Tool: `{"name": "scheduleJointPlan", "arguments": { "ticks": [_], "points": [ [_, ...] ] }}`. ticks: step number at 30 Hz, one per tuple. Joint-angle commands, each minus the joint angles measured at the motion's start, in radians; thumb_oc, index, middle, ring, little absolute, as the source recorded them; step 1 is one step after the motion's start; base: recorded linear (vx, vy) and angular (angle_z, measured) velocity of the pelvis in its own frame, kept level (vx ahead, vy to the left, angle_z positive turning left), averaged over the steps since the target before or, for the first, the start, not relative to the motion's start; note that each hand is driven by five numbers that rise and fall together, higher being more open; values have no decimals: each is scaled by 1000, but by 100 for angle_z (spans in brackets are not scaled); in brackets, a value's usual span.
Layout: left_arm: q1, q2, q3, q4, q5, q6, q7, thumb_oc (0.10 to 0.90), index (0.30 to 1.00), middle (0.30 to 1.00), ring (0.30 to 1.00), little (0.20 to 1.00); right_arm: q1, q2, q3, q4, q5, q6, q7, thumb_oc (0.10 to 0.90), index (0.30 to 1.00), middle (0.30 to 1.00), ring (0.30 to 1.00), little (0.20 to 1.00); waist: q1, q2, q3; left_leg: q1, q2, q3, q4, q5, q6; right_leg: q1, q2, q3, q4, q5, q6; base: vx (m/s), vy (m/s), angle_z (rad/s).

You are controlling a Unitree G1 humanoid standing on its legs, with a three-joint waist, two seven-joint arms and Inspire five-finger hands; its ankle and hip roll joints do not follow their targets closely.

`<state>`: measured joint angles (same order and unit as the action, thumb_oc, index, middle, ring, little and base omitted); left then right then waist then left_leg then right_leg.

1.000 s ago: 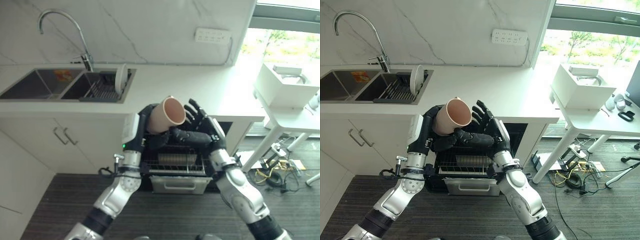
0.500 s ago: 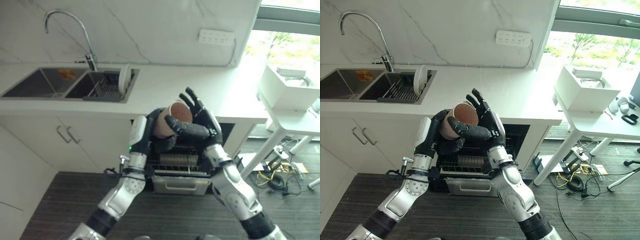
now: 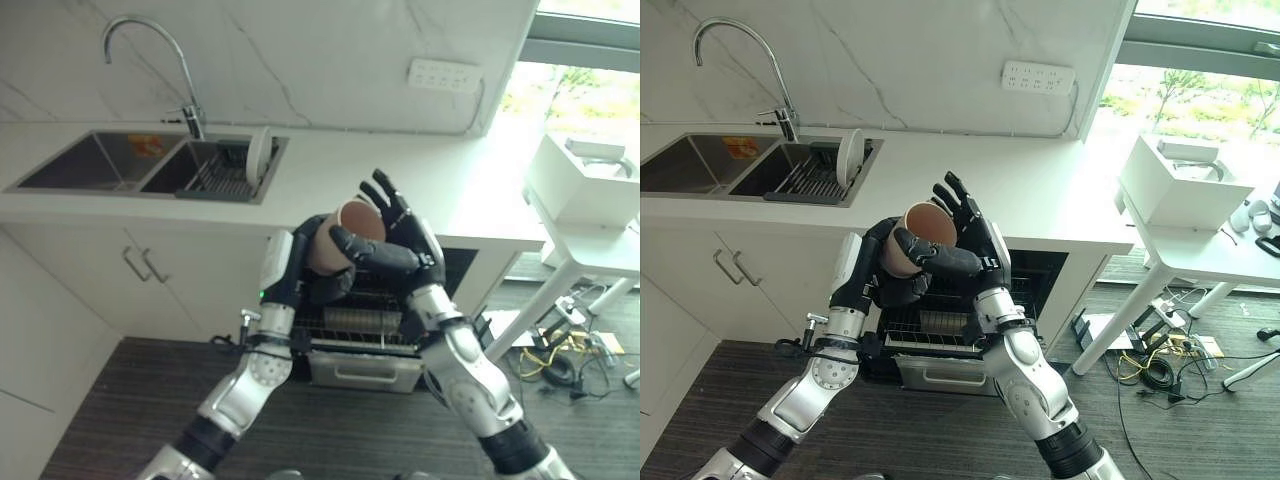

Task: Place the dishes in the dishwasher.

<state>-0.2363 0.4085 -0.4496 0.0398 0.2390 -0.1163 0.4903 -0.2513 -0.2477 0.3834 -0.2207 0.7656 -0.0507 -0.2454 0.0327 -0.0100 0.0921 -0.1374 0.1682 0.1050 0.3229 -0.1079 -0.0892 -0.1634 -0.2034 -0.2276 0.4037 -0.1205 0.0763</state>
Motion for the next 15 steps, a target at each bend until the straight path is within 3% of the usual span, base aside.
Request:
{"name": "scheduleJointPlan", "arguments": {
  "ticks": [1,7,15],
  "points": [
    [-139,-5,-71,-80,12,-114,1,400,300,300,300,300,-211,59,-37,-41,-28,-125,5,800,900,900,900,900,12,0,-50,68,56,-46,-23,-61,-26,100,-64,40,-104,-8,93,0,0,0],
    [-145,-1,-52,-119,1,-118,10,400,300,300,300,300,-191,47,-18,-6,-64,-92,16,800,900,900,900,900,14,0,-47,67,53,-50,-23,-60,-26,101,-65,38,-104,-7,93,0,0,0],
    [-152,14,-12,-135,-7,-64,0,400,300,300,300,300,-159,4,8,-3,-75,10,110,800,900,900,900,900,7,-1,-45,65,53,-51,-23,-58,-28,100,-61,39,-104,-8,94,0,0,0]
  ]
}}
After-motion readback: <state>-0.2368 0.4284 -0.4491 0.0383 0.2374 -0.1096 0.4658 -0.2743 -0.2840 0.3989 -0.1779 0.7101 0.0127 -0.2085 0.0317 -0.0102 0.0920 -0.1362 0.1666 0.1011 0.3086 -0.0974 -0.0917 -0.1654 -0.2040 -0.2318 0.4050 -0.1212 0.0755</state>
